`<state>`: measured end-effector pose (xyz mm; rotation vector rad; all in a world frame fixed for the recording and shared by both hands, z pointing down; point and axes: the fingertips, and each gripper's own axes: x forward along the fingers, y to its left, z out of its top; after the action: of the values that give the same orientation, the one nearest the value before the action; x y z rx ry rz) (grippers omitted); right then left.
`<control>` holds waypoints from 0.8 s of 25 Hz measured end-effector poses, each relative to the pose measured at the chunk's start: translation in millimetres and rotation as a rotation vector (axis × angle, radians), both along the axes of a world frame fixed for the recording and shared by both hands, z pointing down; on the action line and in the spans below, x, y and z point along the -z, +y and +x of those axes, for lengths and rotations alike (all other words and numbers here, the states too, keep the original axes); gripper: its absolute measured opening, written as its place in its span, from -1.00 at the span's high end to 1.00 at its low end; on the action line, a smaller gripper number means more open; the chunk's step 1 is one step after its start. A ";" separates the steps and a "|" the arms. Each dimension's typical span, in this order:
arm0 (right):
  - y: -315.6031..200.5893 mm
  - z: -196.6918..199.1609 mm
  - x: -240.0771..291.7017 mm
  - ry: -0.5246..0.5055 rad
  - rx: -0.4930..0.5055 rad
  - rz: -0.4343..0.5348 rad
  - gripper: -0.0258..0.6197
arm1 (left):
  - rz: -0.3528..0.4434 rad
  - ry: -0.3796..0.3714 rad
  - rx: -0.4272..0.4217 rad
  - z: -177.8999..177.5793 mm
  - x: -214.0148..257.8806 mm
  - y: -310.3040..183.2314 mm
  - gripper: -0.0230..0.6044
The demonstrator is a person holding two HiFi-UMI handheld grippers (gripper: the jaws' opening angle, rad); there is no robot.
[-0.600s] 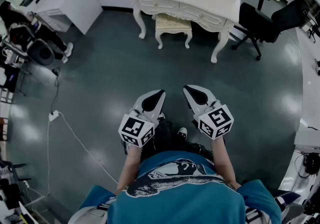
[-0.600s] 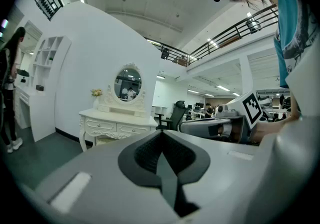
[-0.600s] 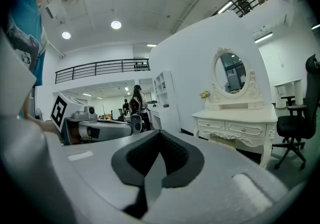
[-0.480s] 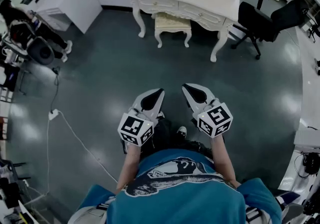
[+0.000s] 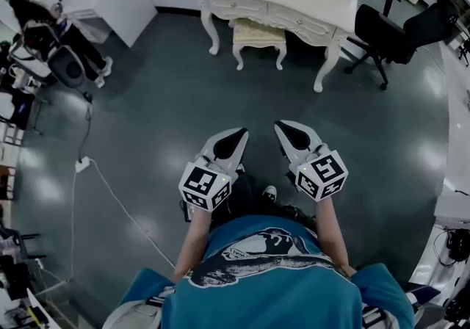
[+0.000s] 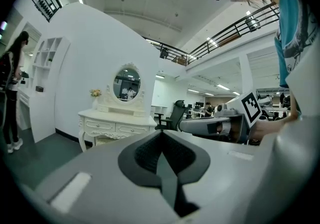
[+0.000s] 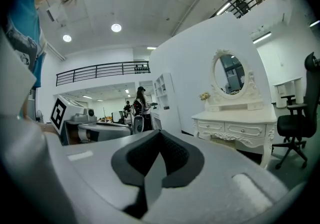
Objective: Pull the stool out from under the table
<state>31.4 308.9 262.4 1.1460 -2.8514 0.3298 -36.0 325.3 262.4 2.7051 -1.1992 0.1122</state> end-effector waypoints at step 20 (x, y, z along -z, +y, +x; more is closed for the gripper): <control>-9.1 20.5 -19.3 -0.077 0.043 -0.075 0.91 | -0.035 -0.063 0.025 21.1 -9.4 -8.6 0.88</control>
<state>51.9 299.8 281.7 1.0802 -2.8964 0.4843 -14.9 316.8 271.8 2.6739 -1.2357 0.2142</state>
